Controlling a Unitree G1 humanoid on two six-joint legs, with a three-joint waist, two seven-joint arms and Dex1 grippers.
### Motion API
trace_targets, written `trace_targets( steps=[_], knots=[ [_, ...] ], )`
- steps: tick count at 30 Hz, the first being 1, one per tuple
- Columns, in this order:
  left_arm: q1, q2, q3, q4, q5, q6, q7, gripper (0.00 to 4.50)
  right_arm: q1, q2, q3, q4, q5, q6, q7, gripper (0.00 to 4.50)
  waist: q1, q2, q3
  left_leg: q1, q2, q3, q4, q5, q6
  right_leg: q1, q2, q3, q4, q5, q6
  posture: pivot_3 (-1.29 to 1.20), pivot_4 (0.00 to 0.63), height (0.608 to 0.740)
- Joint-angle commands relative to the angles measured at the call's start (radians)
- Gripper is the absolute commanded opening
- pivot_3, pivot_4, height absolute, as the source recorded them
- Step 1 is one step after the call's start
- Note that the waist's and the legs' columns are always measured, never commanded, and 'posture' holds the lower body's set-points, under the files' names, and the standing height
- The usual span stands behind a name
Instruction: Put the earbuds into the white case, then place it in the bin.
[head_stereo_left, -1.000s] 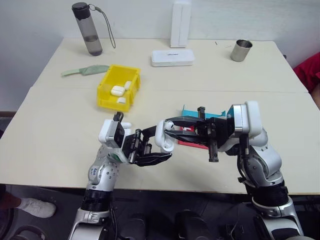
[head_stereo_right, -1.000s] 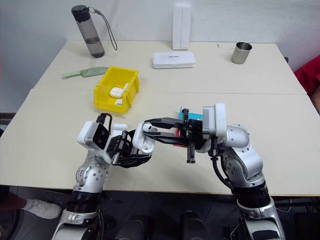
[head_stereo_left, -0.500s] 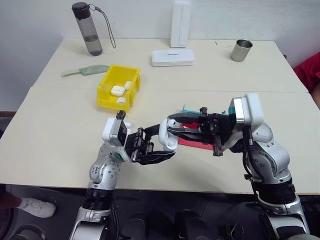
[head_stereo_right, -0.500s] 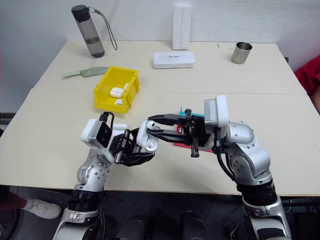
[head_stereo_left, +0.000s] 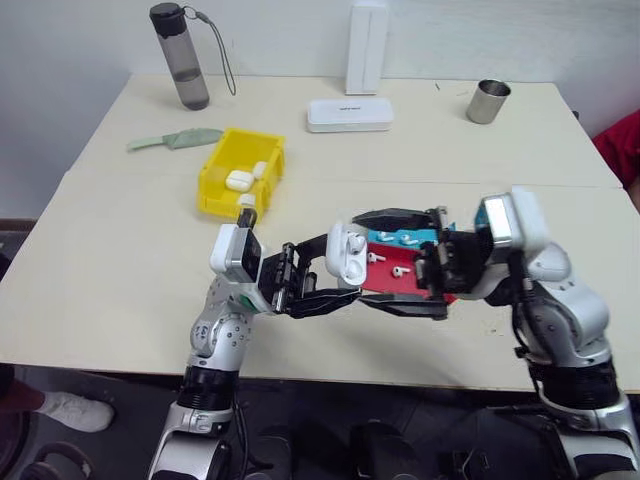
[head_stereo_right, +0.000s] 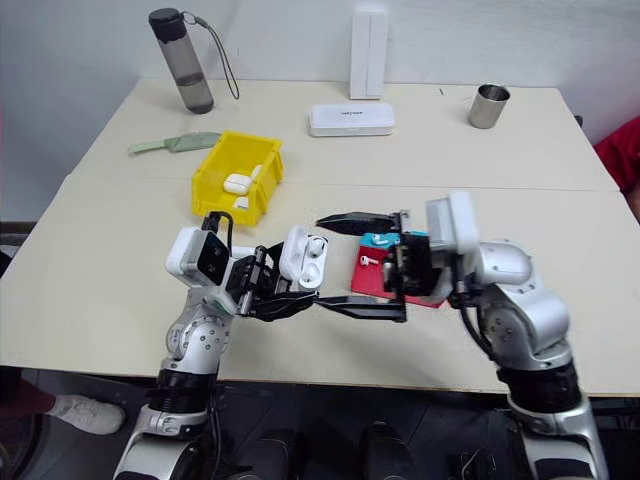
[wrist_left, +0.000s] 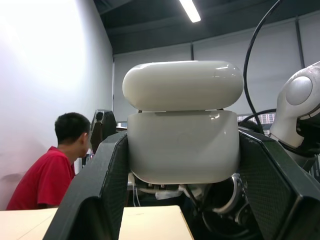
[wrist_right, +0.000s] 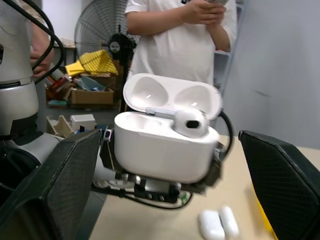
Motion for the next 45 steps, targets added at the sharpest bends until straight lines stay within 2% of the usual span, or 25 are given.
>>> trace_targets(
  steps=[1, 4, 7, 12, 15, 18, 22, 24, 27, 29, 32, 34, 36, 39, 41, 45],
  knots=[
    [0.039, 0.041, 0.024, -0.061, -0.007, -0.008, 0.003, 2.78, 0.138, -0.12, -0.211, -0.04, 0.033, 0.013, 0.015, 4.44, 0.007, 0.0, 0.0, 0.0, 0.0, 0.0, 0.0, 0.0, 0.0, 0.0, 0.0, 0.0, 0.0, 0.0, 0.0, 0.0, 0.15, 0.74],
    [0.069, 0.07, 0.041, -0.09, -0.021, -0.004, 0.014, 2.78, 0.352, -0.187, -0.387, 0.04, -0.065, -0.094, 0.092, 4.44, 0.021, -0.001, 0.0, 0.0, 0.0, 0.0, 0.0, 0.0, 0.001, 0.001, 0.0, -0.001, -0.002, 0.0, 0.0, 0.0, 0.15, 0.74],
    [0.101, 0.087, 0.056, -0.12, -0.031, 0.0, 0.029, 2.78, 0.521, -0.187, -0.509, 0.184, -0.165, -0.238, 0.14, 4.44, 0.023, -0.001, 0.001, 0.0, 0.0, 0.0, 0.0, -0.001, 0.002, 0.004, 0.0, -0.001, -0.002, 0.0, 0.0, 0.0, 0.15, 0.74],
    [0.155, 0.101, 0.067, -0.157, -0.038, -0.005, 0.058, 2.78, 0.685, -0.171, -0.593, 0.535, -0.319, -0.488, 0.151, 4.44, 0.018, -0.002, 0.001, 0.003, 0.0, 0.002, 0.0, 0.0, 0.003, 0.006, 0.0, 0.001, -0.004, 0.0, 0.001, 0.0, 0.15, 0.74],
    [0.172, 0.106, 0.066, -0.176, -0.041, -0.002, 0.073, 2.78, 0.696, -0.197, -0.574, 0.569, -0.365, -0.51, 0.107, 4.44, 0.009, 0.0, 0.001, 0.005, 0.0, 0.004, -0.001, 0.0, 0.003, 0.007, 0.001, 0.003, -0.005, 0.0, 0.001, 0.0, 0.15, 0.74],
    [0.19, 0.112, 0.065, -0.194, -0.054, 0.014, 0.088, 2.78, 0.6, -0.291, -0.479, 0.477, -0.427, -0.326, 0.0, 4.44, -0.015, 0.001, 0.001, 0.006, 0.001, 0.011, -0.001, 0.001, 0.003, 0.007, 0.001, 0.007, -0.004, 0.0, 0.0, 0.0, 0.15, 0.74],
    [0.209, 0.119, 0.054, -0.213, -0.056, 0.022, 0.086, 2.78, 0.361, -0.45, -0.31, 0.414, -0.392, -0.082, 0.056, 4.44, -0.03, 0.006, 0.003, 0.017, 0.002, 0.014, -0.002, 0.002, 0.004, 0.017, 0.001, 0.01, -0.009, 0.0, -0.001, 0.0, 0.15, 0.74],
    [0.218, 0.122, 0.048, -0.216, -0.054, 0.019, 0.083, 2.78, 0.113, -0.501, -0.148, 0.41, -0.421, 0.084, 0.071, 4.44, -0.03, 0.006, 0.003, 0.018, 0.003, 0.012, -0.004, 0.002, 0.004, 0.017, 0.002, 0.008, -0.009, 0.0, -0.001, 0.0, 0.15, 0.74],
    [0.23, 0.123, 0.041, -0.214, -0.051, 0.012, 0.081, 2.78, -0.192, -0.487, 0.083, 0.443, -0.515, 0.25, 0.105, 4.44, -0.028, 0.006, 0.004, 0.016, 0.003, 0.011, -0.005, 0.002, 0.003, 0.015, 0.001, 0.008, -0.011, 0.0, -0.001, 0.0, 0.15, 0.74],
    [0.234, 0.125, 0.039, -0.21, -0.051, 0.009, 0.078, 2.78, -0.332, -0.459, 0.208, 0.487, -0.591, 0.304, 0.12, 4.44, -0.02, 0.006, 0.004, 0.015, 0.003, 0.01, -0.006, 0.001, 0.002, 0.014, 0.001, 0.007, -0.011, 0.0, -0.001, 0.0, 0.15, 0.74],
    [0.24, 0.123, 0.034, -0.201, -0.047, 0.001, 0.074, 2.78, -0.503, -0.358, 0.347, 0.636, -0.704, 0.265, 0.128, 4.44, -0.003, 0.005, 0.004, 0.008, 0.003, 0.008, -0.006, 0.0, 0.001, 0.005, 0.001, 0.006, -0.009, 0.0, 0.0, 0.0, 0.15, 0.74],
    [0.241, 0.122, 0.032, -0.198, -0.044, -0.001, 0.075, 2.78, -0.572, -0.309, 0.41, 0.733, -0.774, 0.2, 0.134, 4.44, 0.004, 0.005, 0.004, -0.002, 0.001, 0.007, -0.002, 0.0, 0.001, -0.004, 0.0, 0.006, -0.007, 0.0, 0.0, 0.0, 0.15, 0.74],
    [0.241, 0.123, 0.031, -0.196, -0.041, -0.003, 0.076, 2.78, -0.626, -0.263, 0.451, 0.84, -0.834, 0.106, 0.122, 4.44, 0.009, 0.005, 0.004, -0.004, -0.001, 0.006, 0.0, 0.0, 0.001, -0.008, -0.001, 0.005, -0.002, 0.001, 0.001, 0.0, 0.15, 0.74],
    [0.246, 0.127, 0.035, -0.2, -0.042, -0.004, 0.079, 2.78, -0.708, -0.206, 0.491, 0.991, -0.905, -0.002, 0.119, 3.83, 0.008, 0.004, 0.004, -0.007, -0.002, 0.007, 0.001, 0.0, 0.002, -0.014, -0.002, 0.005, 0.003, 0.001, 0.001, 0.0, 0.15, 0.74],
    [0.249, 0.128, 0.035, -0.203, -0.043, -0.005, 0.079, 2.78, -0.745, -0.184, 0.505, 1.057, -0.939, -0.053, 0.131, 3.19, 0.006, 0.004, 0.004, -0.008, -0.001, 0.008, 0.0, 0.0, 0.001, -0.016, -0.002, 0.005, 0.004, 0.001, 0.001, 0.0, 0.15, 0.74],
    [0.264, 0.129, 0.032, -0.217, -0.041, -0.007, 0.083, 2.78, -0.81, -0.152, 0.525, 1.179, -1.01, -0.152, 0.144, 3.19, -0.01, 0.004, 0.004, -0.008, -0.001, 0.008, 0.001, 0.0, 0.001, -0.016, -0.002, 0.004, 0.005, 0.001, 0.001, 0.0, 0.15, 0.74]
  ],
)
